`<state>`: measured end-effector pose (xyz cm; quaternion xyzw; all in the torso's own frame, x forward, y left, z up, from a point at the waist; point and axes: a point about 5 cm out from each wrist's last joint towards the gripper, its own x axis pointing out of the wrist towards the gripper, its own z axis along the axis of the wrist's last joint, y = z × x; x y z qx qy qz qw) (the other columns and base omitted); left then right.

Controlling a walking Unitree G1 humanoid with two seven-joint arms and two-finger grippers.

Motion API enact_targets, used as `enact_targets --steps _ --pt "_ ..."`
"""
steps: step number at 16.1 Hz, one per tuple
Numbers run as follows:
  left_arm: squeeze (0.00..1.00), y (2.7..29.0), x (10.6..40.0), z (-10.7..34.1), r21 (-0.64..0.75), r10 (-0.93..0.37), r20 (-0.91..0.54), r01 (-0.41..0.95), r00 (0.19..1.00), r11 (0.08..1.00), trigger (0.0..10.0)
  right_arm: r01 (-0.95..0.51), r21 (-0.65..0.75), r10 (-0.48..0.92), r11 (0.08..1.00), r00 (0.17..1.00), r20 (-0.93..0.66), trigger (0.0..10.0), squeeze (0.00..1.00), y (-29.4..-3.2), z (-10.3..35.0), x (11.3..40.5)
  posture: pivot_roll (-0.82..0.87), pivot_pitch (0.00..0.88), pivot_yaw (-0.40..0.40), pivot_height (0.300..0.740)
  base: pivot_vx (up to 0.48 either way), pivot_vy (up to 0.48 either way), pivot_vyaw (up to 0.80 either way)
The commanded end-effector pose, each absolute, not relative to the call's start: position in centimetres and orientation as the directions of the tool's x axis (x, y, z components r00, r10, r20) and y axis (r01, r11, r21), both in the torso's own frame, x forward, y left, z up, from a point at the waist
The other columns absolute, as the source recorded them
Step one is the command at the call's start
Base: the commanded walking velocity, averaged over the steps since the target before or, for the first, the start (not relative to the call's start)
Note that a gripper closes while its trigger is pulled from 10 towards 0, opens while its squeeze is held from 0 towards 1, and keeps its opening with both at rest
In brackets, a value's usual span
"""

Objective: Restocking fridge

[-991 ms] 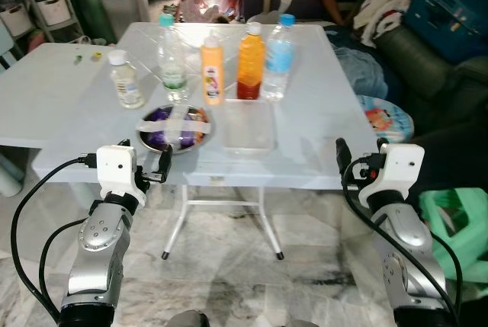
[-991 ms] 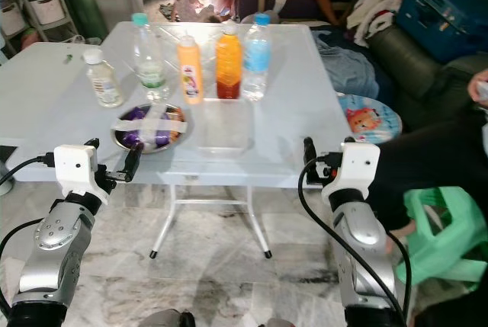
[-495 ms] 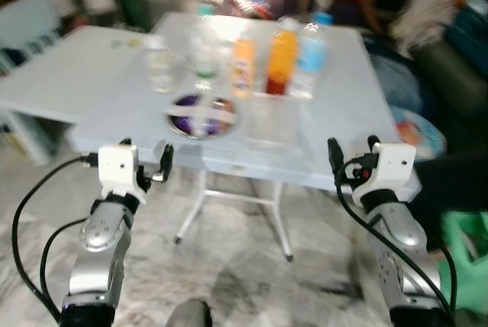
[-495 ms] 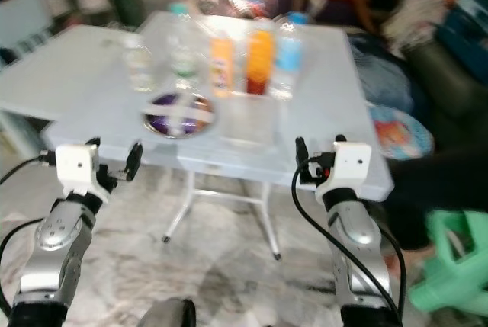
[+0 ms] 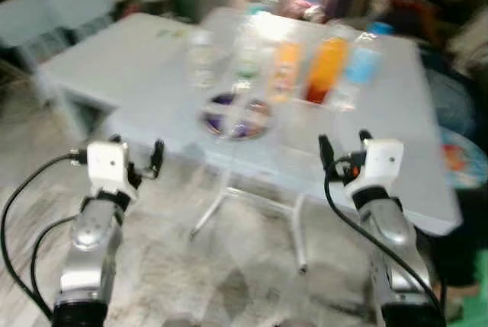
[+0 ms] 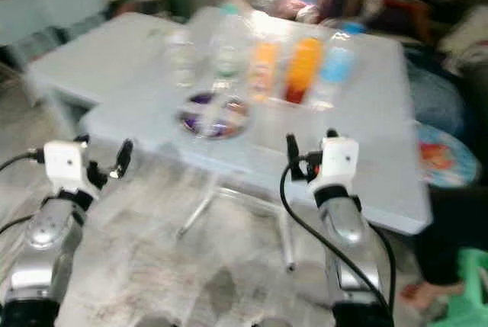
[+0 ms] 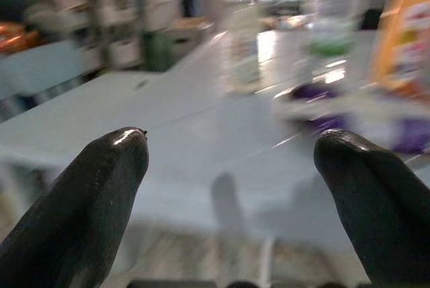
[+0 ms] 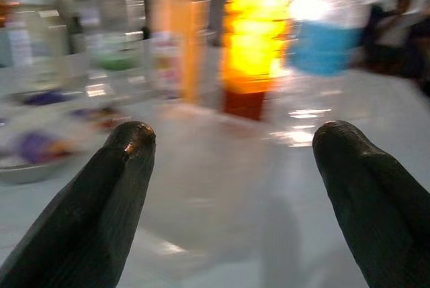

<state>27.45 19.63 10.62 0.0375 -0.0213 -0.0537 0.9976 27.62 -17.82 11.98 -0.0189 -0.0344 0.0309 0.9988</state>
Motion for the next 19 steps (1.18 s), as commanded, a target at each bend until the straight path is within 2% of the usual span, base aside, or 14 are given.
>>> enact_targets --steps 1,8,11,13,15,19 --pt "0.00 18.9 27.6 10.8 0.069 -0.138 0.051 0.135 0.989 0.988 10.0 -0.019 -0.027 0.020 0.999 0.998 0.051 10.0 0.00 -18.4 11.7 27.7 -0.04 0.000 -0.015 0.740 0.277 0.000 0.00" --pt "0.00 19.7 27.6 10.7 0.079 -0.107 0.034 0.104 0.994 0.991 10.0 -0.047 0.054 0.047 0.997 0.999 0.014 10.0 0.00 -18.3 11.3 28.1 -0.03 0.006 -0.008 0.740 0.000 0.000 0.00" --pt "0.00 21.1 27.6 11.0 0.144 -0.085 0.026 0.081 0.996 0.986 10.0 -0.119 0.133 0.117 0.984 0.993 0.028 10.0 0.00 -17.3 11.5 29.2 -0.02 0.026 -0.004 0.740 0.000 0.000 0.00" --pt "0.00 21.3 27.6 11.2 0.151 -0.085 0.030 0.080 0.996 0.985 10.0 -0.187 0.223 0.185 0.957 0.982 0.031 10.0 0.00 -15.8 11.4 30.0 0.00 0.027 -0.008 0.740 0.000 0.000 0.00" --pt "0.00 21.0 27.6 11.3 0.133 -0.074 0.052 0.066 0.996 0.989 10.0 -0.169 0.279 0.177 0.945 0.984 -0.004 10.0 0.00 -15.4 10.6 30.3 0.01 0.020 -0.007 0.740 0.000 0.000 0.00" --pt "0.00 20.9 27.7 11.5 0.124 -0.081 0.058 0.073 0.995 0.990 10.0 -0.168 0.270 0.178 0.948 0.984 -0.011 10.0 0.00 -15.1 10.0 30.1 0.01 0.022 0.000 0.740 0.000 0.000 0.00"
